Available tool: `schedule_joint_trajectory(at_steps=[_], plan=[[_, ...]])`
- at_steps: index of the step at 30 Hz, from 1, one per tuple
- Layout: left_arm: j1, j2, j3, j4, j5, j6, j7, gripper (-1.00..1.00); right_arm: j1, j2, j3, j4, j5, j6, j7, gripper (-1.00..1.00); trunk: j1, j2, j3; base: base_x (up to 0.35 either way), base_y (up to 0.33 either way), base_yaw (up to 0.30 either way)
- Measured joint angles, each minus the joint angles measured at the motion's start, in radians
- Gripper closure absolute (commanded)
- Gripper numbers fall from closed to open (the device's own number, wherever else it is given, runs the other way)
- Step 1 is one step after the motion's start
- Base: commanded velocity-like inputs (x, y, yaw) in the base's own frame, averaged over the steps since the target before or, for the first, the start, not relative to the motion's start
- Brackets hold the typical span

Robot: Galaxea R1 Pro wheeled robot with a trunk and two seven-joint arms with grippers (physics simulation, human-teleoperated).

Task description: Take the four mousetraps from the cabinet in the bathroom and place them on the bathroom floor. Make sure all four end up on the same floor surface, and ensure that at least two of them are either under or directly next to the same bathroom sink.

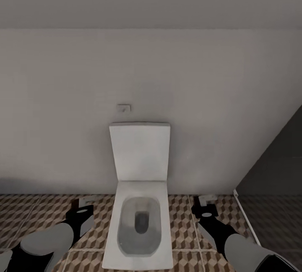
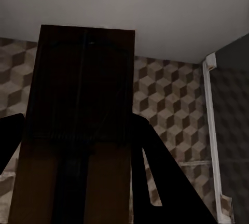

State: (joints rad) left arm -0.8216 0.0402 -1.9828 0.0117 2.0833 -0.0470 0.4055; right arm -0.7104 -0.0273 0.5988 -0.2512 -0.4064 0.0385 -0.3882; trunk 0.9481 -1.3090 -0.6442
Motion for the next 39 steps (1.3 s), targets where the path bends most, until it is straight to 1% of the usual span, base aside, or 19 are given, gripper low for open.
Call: schedule_joint_trajectory(at_steps=[5,8,11,15,39], plan=[[0.0,0.01,0.001,0.002,0.001,-0.002,0.0,1.0,0.0,0.014,0.0,0.06,0.005,-0.005,-0.001,1.0,0.019,-0.035,-0.016,0.0,0.0,0.0],[0.0,0.013,0.001,0.003,0.001,-0.007,0.0,1.0,0.0,0.024,0.0,0.075,0.009,-0.007,-0.001,1.0,0.031,-0.056,-0.025,0.0,0.0,0.0],[0.0,0.031,0.002,0.002,0.002,-0.016,0.0,1.0,-0.001,0.027,-0.002,0.081,0.008,-0.008,-0.002,1.0,0.042,-0.077,-0.034,0.0,0.0,0.0],[0.0,0.042,0.002,0.002,0.002,-0.02,-0.001,1.0,-0.001,0.028,-0.003,0.083,0.006,-0.008,-0.002,1.0,0.058,-0.105,-0.047,0.0,0.0,0.0],[0.0,0.042,0.002,0.0,0.003,-0.02,-0.014,1.0,-0.001,0.025,-0.004,0.084,0.007,-0.009,-0.002,1.0,0.15,-0.273,-0.122,0.0,0.0,0.0]])
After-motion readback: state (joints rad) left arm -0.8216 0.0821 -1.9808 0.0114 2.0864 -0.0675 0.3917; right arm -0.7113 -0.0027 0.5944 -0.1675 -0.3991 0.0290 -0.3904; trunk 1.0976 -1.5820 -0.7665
